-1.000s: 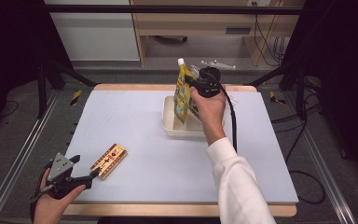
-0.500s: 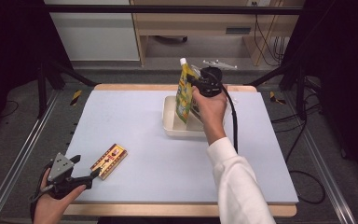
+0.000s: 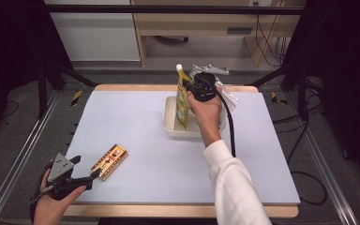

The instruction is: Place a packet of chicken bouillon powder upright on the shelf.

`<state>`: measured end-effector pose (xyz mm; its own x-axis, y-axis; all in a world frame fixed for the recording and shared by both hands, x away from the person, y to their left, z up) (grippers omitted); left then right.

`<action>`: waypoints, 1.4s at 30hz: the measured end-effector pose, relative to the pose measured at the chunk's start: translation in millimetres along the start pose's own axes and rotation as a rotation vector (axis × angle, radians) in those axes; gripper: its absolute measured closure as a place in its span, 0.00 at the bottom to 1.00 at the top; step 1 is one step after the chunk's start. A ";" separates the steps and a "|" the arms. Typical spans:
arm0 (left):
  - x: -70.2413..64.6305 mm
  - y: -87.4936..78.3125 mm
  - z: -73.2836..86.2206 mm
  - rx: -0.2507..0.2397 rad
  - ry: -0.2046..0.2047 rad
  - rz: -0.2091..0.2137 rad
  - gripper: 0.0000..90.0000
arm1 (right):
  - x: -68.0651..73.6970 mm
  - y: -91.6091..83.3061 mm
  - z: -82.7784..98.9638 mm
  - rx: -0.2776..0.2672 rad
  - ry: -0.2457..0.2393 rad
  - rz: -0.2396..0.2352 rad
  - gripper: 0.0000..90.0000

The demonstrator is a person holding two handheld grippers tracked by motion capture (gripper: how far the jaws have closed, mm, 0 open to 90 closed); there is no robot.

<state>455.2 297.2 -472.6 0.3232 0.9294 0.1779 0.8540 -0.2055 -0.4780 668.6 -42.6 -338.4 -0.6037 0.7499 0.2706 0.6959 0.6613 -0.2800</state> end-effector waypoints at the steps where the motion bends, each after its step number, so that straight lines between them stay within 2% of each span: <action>1: 0.0 0.0 0.0 0.000 0.000 0.000 0.16 | -1.9 1.0 2.7 -0.003 0.005 0.000 1.00; 7: -0.1 0.3 0.1 0.001 0.001 0.000 0.16 | -7.0 4.6 4.6 -0.028 -0.007 -0.014 1.00; 8: 0.0 0.3 0.2 0.001 0.001 0.000 0.16 | -6.6 4.9 2.8 -0.041 -0.028 -0.014 1.00; 11: -0.1 0.4 0.1 0.001 0.002 0.000 0.16 | -5.7 4.1 2.2 -0.051 -0.038 -0.014 1.00; 12: -0.4 0.5 0.2 0.002 0.003 0.001 0.16 | -3.1 2.3 1.9 -0.067 -0.061 -0.018 1.00; 18: -1.5 0.7 0.1 0.003 0.012 0.001 0.16 | 0.8 -1.3 6.1 -0.108 -0.115 -0.014 1.00; 23: -1.8 1.0 0.6 0.007 0.011 0.002 0.16 | 1.2 -3.3 12.0 -0.148 -0.132 -0.022 1.00; 27: -1.8 1.4 0.7 0.008 0.014 0.003 0.16 | 1.8 -5.2 12.2 -0.151 -0.145 -0.019 1.00; 33: -2.8 1.5 0.3 0.007 0.018 0.004 0.16 | 3.3 -4.1 8.6 -0.149 -0.209 -0.002 1.00; 37: -2.6 1.6 0.7 0.008 0.018 0.004 0.16 | 1.9 -1.7 17.8 -0.137 -0.212 0.005 1.00; 42: -4.6 2.4 1.2 0.015 0.026 0.008 0.16 | 1.8 -2.2 28.4 -0.134 -0.182 -0.005 1.00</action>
<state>455.3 292.9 -475.6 0.3408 0.9193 0.1966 0.8451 -0.2080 -0.4924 655.0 -42.2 -363.5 -0.6592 0.7455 0.0978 0.7306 0.6659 -0.1513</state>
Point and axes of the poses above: each handheld gripper's, and its own axes: y roughly forward along the jaws, z roughly out of its underside, x roughly to its left, the point moved 8 cm from there along y, roughly forward along the jaws, and after that the axes turned 11 degrees about -z, right-handed, at the moved point
